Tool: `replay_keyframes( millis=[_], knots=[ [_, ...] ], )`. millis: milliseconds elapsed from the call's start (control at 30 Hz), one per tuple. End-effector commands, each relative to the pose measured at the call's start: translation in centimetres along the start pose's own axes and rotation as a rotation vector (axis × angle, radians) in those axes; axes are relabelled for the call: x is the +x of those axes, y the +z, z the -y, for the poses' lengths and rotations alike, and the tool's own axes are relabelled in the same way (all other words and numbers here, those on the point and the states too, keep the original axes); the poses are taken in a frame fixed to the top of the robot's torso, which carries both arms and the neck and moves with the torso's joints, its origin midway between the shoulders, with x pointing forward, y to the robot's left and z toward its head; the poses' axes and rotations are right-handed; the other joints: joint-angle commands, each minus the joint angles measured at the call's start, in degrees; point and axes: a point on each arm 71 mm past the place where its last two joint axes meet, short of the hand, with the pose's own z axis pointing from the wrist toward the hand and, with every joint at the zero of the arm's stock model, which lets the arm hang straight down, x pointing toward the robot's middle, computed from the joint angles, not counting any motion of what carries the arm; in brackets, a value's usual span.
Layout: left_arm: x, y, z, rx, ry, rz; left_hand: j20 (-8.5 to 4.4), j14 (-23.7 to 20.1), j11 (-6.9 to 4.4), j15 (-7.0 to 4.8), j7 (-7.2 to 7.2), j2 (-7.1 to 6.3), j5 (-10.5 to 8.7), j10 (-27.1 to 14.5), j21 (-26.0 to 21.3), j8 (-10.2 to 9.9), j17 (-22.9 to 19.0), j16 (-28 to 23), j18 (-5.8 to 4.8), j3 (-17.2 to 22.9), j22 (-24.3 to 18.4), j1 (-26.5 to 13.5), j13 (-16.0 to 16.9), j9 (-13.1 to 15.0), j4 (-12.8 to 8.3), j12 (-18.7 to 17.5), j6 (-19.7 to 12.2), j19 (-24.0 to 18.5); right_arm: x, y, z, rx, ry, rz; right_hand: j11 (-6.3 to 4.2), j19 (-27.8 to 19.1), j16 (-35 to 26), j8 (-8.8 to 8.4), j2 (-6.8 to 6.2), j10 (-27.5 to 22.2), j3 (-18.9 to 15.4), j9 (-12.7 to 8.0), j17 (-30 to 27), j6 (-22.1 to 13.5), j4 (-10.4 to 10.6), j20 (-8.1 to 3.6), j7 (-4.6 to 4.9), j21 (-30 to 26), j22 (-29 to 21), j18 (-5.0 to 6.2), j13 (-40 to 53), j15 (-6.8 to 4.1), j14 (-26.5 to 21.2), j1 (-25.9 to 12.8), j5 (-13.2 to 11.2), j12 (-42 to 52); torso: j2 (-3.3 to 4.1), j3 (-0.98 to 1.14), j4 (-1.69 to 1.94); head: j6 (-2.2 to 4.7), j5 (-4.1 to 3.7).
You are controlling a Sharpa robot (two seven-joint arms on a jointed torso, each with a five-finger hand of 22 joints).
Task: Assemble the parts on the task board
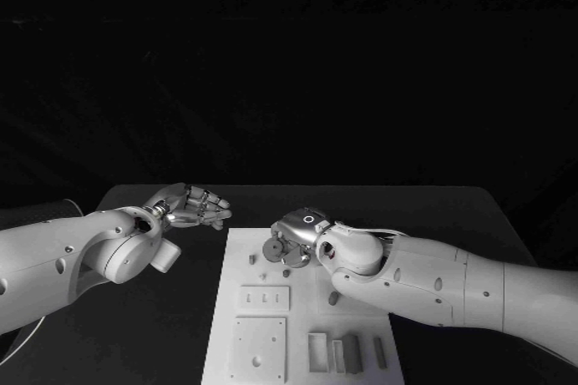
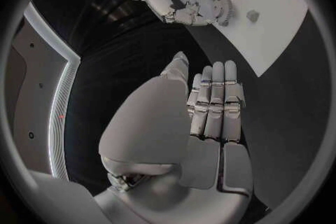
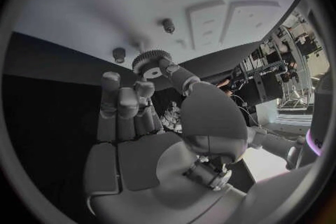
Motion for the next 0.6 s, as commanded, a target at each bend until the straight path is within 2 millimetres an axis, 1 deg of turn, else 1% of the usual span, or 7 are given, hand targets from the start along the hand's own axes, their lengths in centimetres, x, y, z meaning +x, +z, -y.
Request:
replay_keyframes(
  millis=[33,100,167,233,400,467,600],
  knots=[
    [0.26,0.05,0.25,0.010,0.001,-0.017,-0.21,0.5,0.12,0.04,-0.07,-0.18,0.01,-0.4,-0.3,-0.2,0.1,-0.2,0.99,0.3,0.1,-0.1,0.0,0.0,0.1,-0.2,-0.5,0.3,0.40,0.03,0.05,0.010,-0.031,-0.014,-0.54,0.1,0.0,-0.29,-0.53,-1.1,0.1,0.0,-0.1,7.5,0.5,-0.22,-0.28,0.2,0.8,0.89,-0.1,-0.74,0.3,-0.1,0.0,0.0,-0.04,-0.02,0.01,-0.16,0.09],
    [0.25,0.05,0.25,0.010,0.001,-0.017,-0.21,0.5,0.13,0.05,-0.06,-0.19,0.01,-0.4,-0.3,-0.2,0.1,-0.2,0.99,0.3,0.1,-0.1,0.0,0.0,0.1,-0.2,-0.5,0.3,0.60,0.13,-0.02,0.015,-0.033,-0.012,-0.52,0.1,0.0,-0.33,-0.60,-1.1,0.1,0.0,-0.1,7.5,0.5,-0.22,-0.26,0.2,0.8,0.89,-0.1,-0.72,0.3,0.0,0.0,0.0,-0.02,-0.04,-0.02,-0.16,0.22],
    [0.24,0.06,0.24,0.009,0.001,-0.016,-0.21,0.5,0.13,0.05,-0.06,-0.19,0.01,-0.4,-0.3,-0.2,0.1,-0.3,0.99,0.3,0.1,-0.1,0.0,0.0,0.1,-0.2,-0.5,0.3,0.71,0.22,-0.11,0.015,-0.037,-0.010,-0.50,0.1,0.0,-0.37,-0.66,-1.1,0.1,0.0,-0.1,7.4,0.6,-0.22,-0.23,0.2,0.8,0.89,-0.2,-0.70,0.3,-0.1,0.0,-0.1,0.01,0.05,-0.11,-0.01,0.46],
    [0.28,0.08,0.26,0.009,0.001,-0.017,-0.20,0.5,0.13,0.05,-0.06,-0.19,0.01,-0.4,-0.3,-0.2,0.1,-0.3,0.99,0.3,0.1,-0.1,0.0,0.0,0.1,-0.2,-0.5,0.3,0.78,0.28,-0.14,0.017,-0.038,-0.013,-0.49,0.1,0.0,-0.39,-0.68,-1.1,0.1,0.0,-0.1,7.4,0.6,-0.22,-0.22,0.2,0.8,0.89,-0.2,-0.69,0.3,-0.1,0.0,-0.1,0.00,0.09,-0.12,-0.02,0.56],
    [0.34,0.09,0.27,0.009,0.001,-0.021,-0.20,0.5,0.13,0.05,-0.06,-0.20,0.00,-0.4,-0.3,-0.2,0.1,-0.3,0.98,0.3,0.1,-0.1,0.0,0.0,0.1,-0.3,-0.5,0.3,0.89,0.28,0.10,0.029,-0.048,-0.013,-0.46,0.1,-0.1,-0.44,-0.74,-1.1,0.1,0.0,-0.1,7.3,0.7,-0.22,-0.20,0.1,0.8,0.89,-0.2,-0.67,0.2,-0.1,0.0,-0.1,-0.04,0.09,-0.08,-0.08,0.59],
    [0.31,0.08,0.25,0.008,0.000,-0.020,-0.20,0.5,0.13,0.05,-0.06,-0.20,0.00,-0.4,-0.3,-0.2,0.1,-0.3,0.98,0.3,0.1,-0.1,0.0,0.0,0.1,-0.3,-0.5,0.3,0.89,0.30,0.22,0.034,-0.049,-0.007,-0.45,0.1,-0.1,-0.46,-0.79,-1.1,0.1,0.0,-0.1,7.3,0.7,-0.22,-0.18,0.1,0.8,0.89,-0.2,-0.66,0.2,-0.1,0.0,-0.1,-0.02,0.10,-0.12,-0.06,0.78],
    [0.30,0.06,0.24,0.008,0.000,-0.021,-0.20,0.5,0.14,0.05,-0.05,-0.22,0.00,-0.5,-0.4,-0.2,0.1,-0.3,0.98,0.3,0.1,-0.1,0.0,0.0,0.1,-0.3,-0.5,0.3,0.78,0.30,0.26,0.038,-0.050,0.013,-0.44,0.1,-0.1,-0.49,-0.78,-1.1,0.2,0.0,-0.1,7.3,0.7,-0.23,-0.18,0.1,0.8,0.89,-0.3,-0.64,0.2,0.1,0.0,-0.1,-0.01,0.15,-0.20,0.05,0.72]
  ],
)
